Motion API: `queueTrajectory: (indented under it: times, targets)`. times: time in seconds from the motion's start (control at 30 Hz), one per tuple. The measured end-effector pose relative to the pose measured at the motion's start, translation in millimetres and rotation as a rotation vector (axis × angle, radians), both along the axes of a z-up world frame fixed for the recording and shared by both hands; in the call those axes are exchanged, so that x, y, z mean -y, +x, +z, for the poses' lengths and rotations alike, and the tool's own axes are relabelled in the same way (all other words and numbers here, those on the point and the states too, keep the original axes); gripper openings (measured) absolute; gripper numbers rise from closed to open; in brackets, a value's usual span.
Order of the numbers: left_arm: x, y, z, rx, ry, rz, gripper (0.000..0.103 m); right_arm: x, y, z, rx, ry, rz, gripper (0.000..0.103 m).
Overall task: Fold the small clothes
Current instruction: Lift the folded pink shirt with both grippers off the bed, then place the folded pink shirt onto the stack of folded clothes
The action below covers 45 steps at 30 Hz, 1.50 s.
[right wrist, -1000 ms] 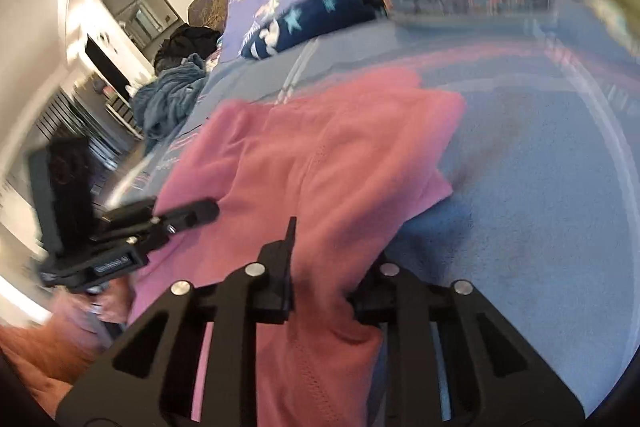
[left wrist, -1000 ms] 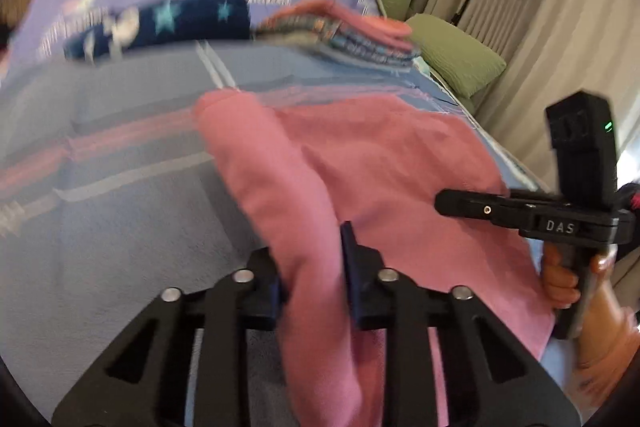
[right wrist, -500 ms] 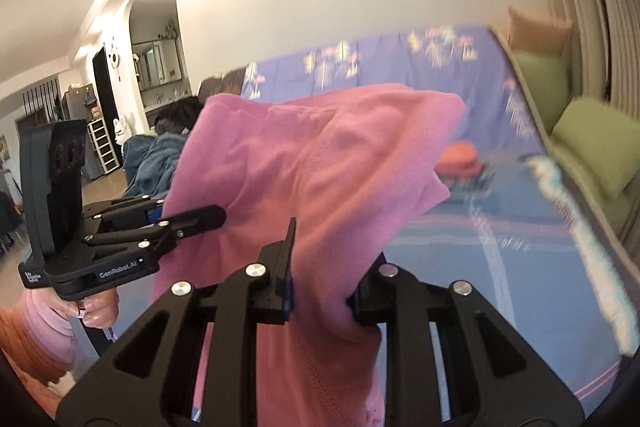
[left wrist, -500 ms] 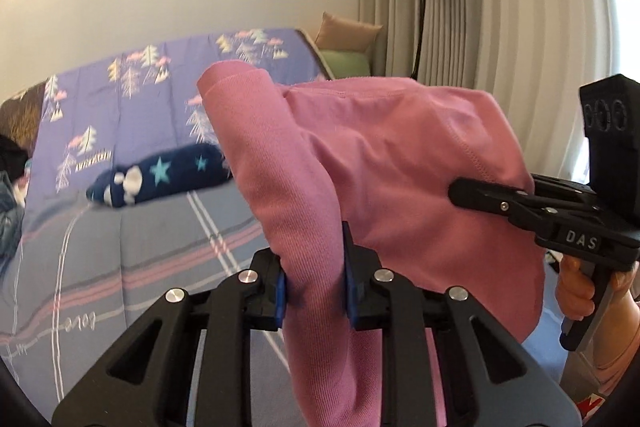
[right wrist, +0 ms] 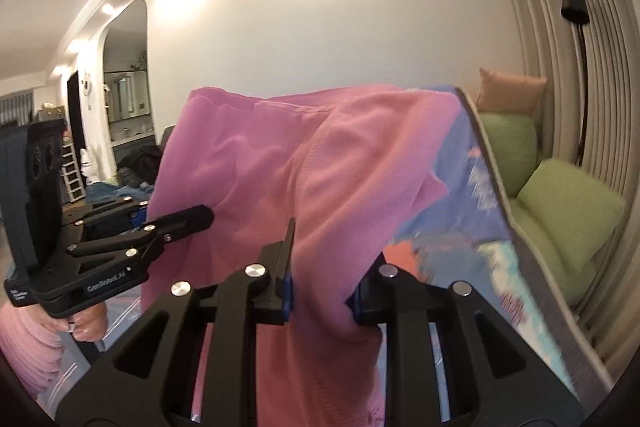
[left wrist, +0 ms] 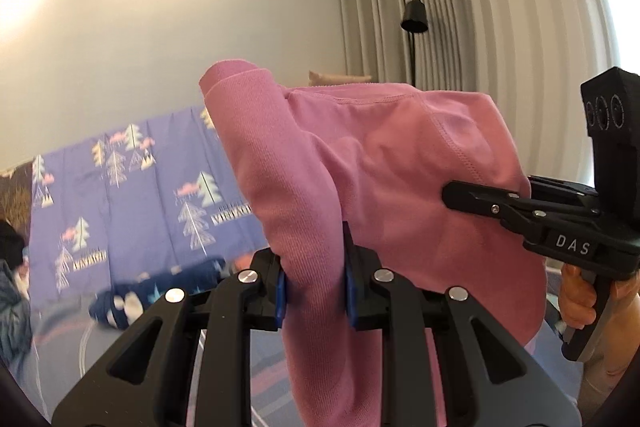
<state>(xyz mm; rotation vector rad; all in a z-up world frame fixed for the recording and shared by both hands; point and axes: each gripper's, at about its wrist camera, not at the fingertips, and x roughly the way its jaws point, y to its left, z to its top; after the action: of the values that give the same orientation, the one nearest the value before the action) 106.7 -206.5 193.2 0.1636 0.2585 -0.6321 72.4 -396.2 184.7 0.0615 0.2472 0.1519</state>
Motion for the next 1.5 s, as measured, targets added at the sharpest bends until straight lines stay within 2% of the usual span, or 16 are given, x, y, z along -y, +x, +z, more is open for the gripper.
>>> queueTrajectory:
  times: [0.13,0.33,0.47,0.6,0.63,0.67,0.7,0.73,0.77,0.8,0.9,1.03,1.1,1.23,1.33,1.5]
  targets:
    - [21.6,36.3,24.3,0.038,0.007,0.007,0.022,14.1,44.4,25.3,0.017,-0.03,-0.042,0.021]
    - [45.3,97.9,32.8,0.042,0.031,0.036,0.022,34.7,113.6,36.9,0.005,-0.037,-0.07,0.021]
    - [62.9,146.5,22.6,0.032,0.059,0.068,0.022,46.9,168.3,26.2,-0.022,-0.038,-0.101,0.021]
    - [83.0,206.9,-7.5,-0.004,0.089,0.121,0.024,58.2,249.7,-8.3,-0.096,-0.031,-0.186,0.023]
    - [89.9,230.4,-22.3,-0.019,0.103,0.153,0.031,58.0,267.8,-20.3,-0.116,-0.053,-0.222,0.03]
    - [96.2,254.1,-40.6,-0.036,0.136,0.195,0.038,58.8,290.6,-37.1,-0.145,-0.099,-0.286,0.048]
    - [101.6,278.6,-63.3,-0.053,0.2,0.281,0.062,58.4,305.8,-51.6,-0.179,-0.138,-0.336,0.057]
    - [103.7,293.7,-81.6,-0.066,0.257,0.366,0.071,63.2,326.3,-77.9,-0.247,-0.187,-0.424,0.064]
    - [102.4,308.9,-106.6,-0.094,0.319,0.434,0.071,67.9,334.0,-97.3,-0.292,-0.195,-0.457,0.063]
    - [96.7,316.2,-127.7,-0.138,0.34,0.433,0.071,73.6,336.0,-116.0,-0.329,-0.174,-0.465,0.061]
    - [73.8,304.6,-161.3,-0.198,0.315,0.383,0.071,95.8,305.9,-168.6,-0.383,-0.013,-0.405,0.06]
    - [41.1,263.7,-172.5,-0.25,0.227,0.32,0.08,87.5,237.2,-191.5,-0.379,0.074,-0.349,0.061]
    - [30.2,224.3,-170.3,-0.254,0.169,0.287,0.082,69.4,198.9,-190.3,-0.373,0.065,-0.354,0.065]
    - [27.4,157.5,-164.0,-0.217,0.134,0.212,0.1,37.5,119.6,-171.2,-0.307,0.013,-0.357,0.076]
    - [22.9,100.3,-150.4,-0.166,0.106,0.181,0.101,16.2,73.8,-150.3,-0.255,-0.015,-0.347,0.084]
    - [3.9,41.8,-136.4,-0.206,0.039,0.166,0.101,-4.9,13.0,-128.2,-0.219,0.023,-0.323,0.088]
